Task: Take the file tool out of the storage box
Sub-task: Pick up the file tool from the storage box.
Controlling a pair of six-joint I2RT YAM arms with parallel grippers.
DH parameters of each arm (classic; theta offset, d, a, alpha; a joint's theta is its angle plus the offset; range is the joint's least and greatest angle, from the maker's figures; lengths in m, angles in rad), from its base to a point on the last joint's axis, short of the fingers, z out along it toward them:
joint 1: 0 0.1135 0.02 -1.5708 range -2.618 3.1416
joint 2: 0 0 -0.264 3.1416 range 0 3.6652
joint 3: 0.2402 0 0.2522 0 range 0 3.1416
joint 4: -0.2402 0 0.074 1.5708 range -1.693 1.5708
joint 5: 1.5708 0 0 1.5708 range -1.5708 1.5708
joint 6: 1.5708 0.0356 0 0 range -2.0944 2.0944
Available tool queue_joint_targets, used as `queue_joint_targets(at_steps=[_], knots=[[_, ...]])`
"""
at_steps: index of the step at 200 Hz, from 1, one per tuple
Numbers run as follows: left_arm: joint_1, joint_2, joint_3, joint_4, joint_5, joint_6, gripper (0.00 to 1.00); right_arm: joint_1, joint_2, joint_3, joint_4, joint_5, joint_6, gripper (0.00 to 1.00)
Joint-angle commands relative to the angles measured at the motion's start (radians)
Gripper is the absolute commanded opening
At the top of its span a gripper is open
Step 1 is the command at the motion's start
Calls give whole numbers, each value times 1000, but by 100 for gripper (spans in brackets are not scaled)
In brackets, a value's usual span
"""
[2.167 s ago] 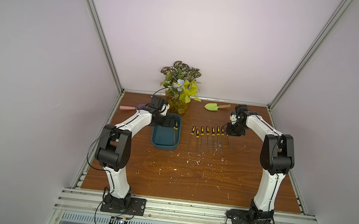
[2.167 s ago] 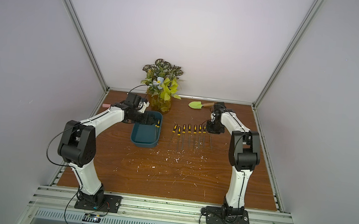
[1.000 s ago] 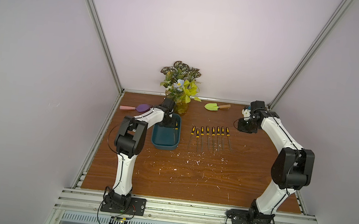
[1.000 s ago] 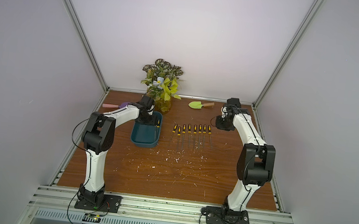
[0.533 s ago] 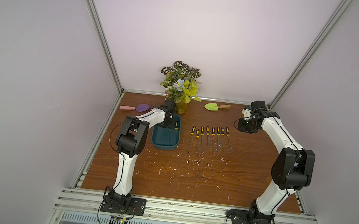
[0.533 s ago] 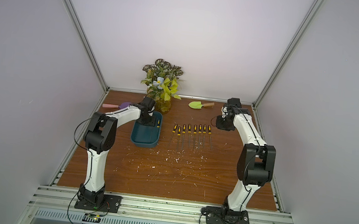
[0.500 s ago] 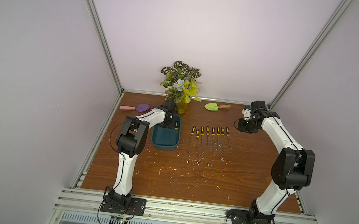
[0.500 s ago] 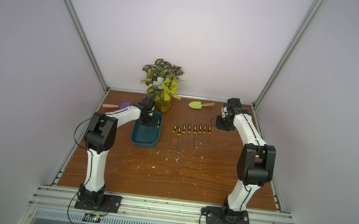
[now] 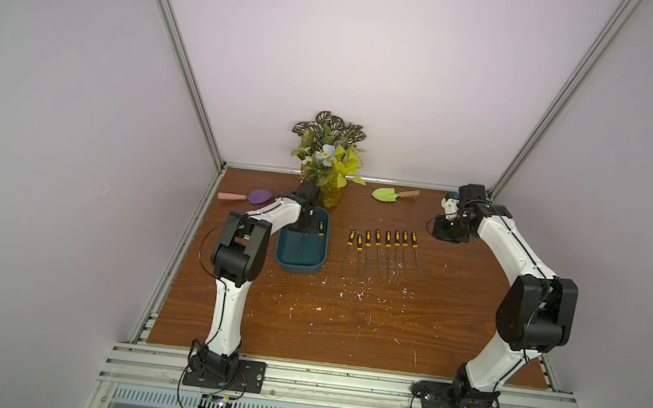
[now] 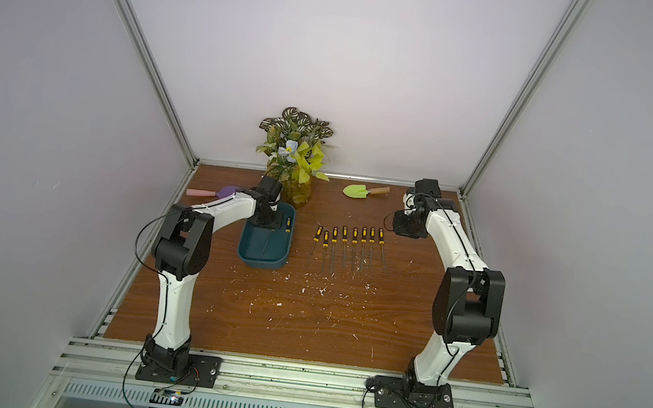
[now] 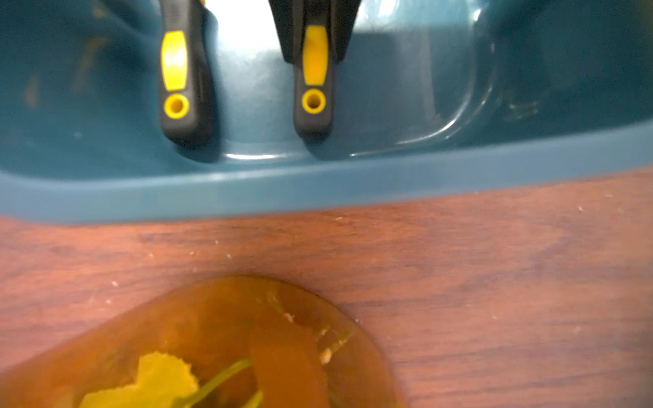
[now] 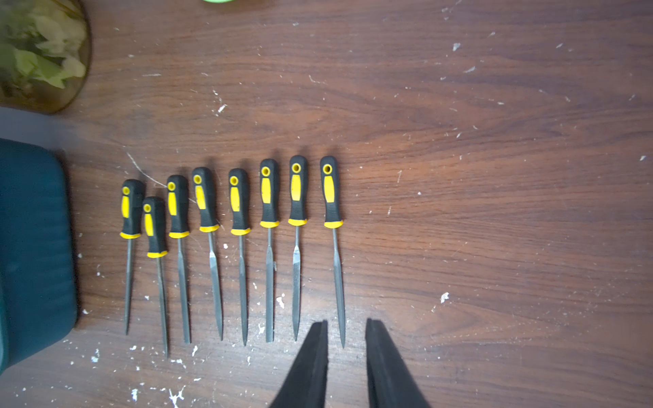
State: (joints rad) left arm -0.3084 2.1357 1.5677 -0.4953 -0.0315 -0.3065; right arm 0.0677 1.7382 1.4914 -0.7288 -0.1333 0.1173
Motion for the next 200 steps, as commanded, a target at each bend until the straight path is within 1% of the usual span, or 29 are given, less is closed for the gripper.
queue_joint_targets(at_steps=[1,19,31,37,46,59,67,80,90,105,120,142,151,162,182,200], knots=[[-9,-60,-44,-46,-11,15,0,-2,-71,-26,56,-88,-18,25],[-9,-143,-73,-44,20,41,0,-2,-104,-68,115,-177,-18,25],[-11,-200,-78,-42,58,66,0,-2,-131,-107,180,-289,-21,27],[-9,-229,-116,-38,86,83,0,-2,-151,-137,225,-346,-18,28],[-9,-267,-127,-33,140,109,0,-2,-179,-196,313,-468,-4,30],[-10,-316,-136,-20,241,140,0,1,-216,-285,494,-647,51,32],[-9,-341,-143,-3,317,157,0,8,-234,-338,608,-732,105,32],[-5,-371,-153,36,445,161,0,32,-250,-414,767,-820,204,34],[1,-384,-155,71,541,148,0,64,-251,-450,869,-866,252,35],[15,-388,-155,137,703,100,0,133,-236,-461,922,-894,264,37],[33,-391,-167,247,865,11,0,202,-206,-461,971,-891,284,37],[50,-406,-224,509,1030,-167,0,287,-158,-499,1209,-897,430,37],[53,-410,-239,587,1065,-233,0,311,-135,-508,1284,-889,474,36],[56,-410,-247,645,1095,-280,0,335,-102,-505,1332,-875,504,35],[58,-411,-267,736,1135,-352,0,374,-54,-492,1392,-847,535,31],[59,-411,-307,868,1174,-442,0,403,-22,-470,1420,-825,549,30]])
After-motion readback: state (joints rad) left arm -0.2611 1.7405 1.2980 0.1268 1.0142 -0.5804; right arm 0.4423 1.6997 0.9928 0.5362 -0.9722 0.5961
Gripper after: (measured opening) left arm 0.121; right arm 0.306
